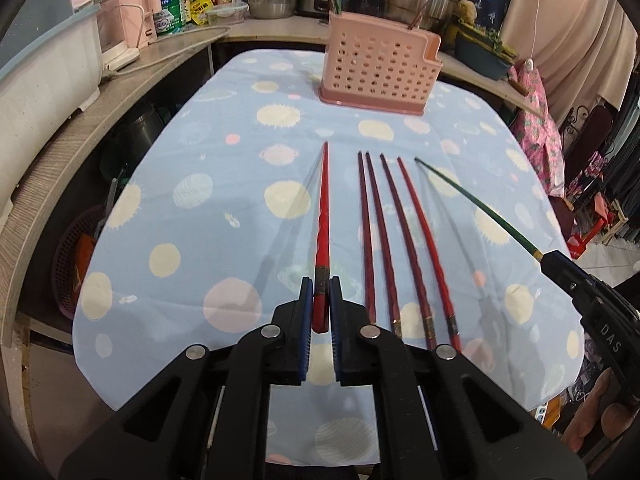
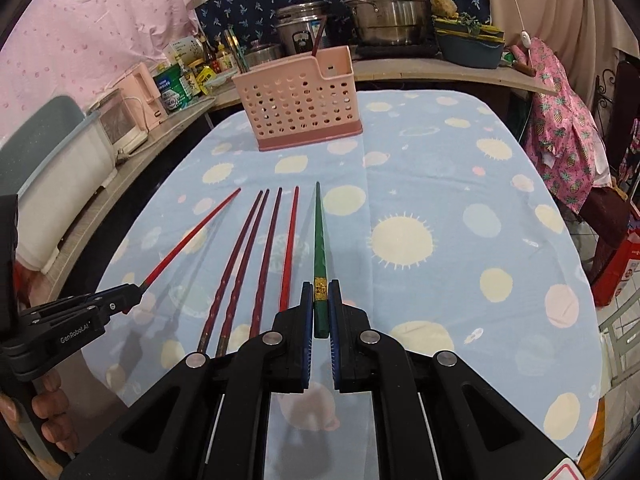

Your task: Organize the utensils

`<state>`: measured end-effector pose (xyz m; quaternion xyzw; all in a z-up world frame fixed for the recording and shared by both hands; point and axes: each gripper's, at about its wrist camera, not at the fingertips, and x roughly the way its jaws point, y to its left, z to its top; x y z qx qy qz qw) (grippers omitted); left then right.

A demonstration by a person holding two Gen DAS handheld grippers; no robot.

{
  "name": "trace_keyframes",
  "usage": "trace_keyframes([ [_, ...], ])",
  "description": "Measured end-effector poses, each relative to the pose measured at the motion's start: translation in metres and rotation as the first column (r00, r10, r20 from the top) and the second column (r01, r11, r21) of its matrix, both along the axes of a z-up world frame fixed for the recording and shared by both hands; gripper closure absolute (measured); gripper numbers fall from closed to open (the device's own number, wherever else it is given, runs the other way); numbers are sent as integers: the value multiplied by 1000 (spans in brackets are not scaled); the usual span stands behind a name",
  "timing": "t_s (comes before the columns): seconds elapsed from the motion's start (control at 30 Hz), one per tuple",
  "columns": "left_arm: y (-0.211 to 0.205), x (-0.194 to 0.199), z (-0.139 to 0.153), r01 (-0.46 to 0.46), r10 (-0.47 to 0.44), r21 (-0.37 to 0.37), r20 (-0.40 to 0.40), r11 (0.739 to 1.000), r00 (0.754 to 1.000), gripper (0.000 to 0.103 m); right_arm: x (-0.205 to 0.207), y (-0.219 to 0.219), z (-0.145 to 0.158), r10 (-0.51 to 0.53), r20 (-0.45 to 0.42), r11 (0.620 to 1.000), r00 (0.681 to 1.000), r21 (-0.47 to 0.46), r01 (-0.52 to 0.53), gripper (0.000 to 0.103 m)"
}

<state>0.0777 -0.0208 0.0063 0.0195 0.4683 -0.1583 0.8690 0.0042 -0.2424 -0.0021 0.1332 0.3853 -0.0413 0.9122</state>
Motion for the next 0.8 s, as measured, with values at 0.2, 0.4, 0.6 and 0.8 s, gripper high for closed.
trace_keyframes([
  [0.2,6,10,37,-24,26,-44,58,999,998,95,4,-18,34,-34,82,999,996,4,34,96],
  [0.4,8,32,67,-42,49,-65,106,997,993,95,16,-37,66,-61,159,998,985,-5,62,96],
  [0.6,6,58,100,-57,69,-71,177,996,982,95,34,-51,93,-72,220,997,973,-9,76,96],
  [0.8,0,86,121,-70,85,-75,218,995,972,95,56,-63,112,-84,256,996,963,-7,89,96],
])
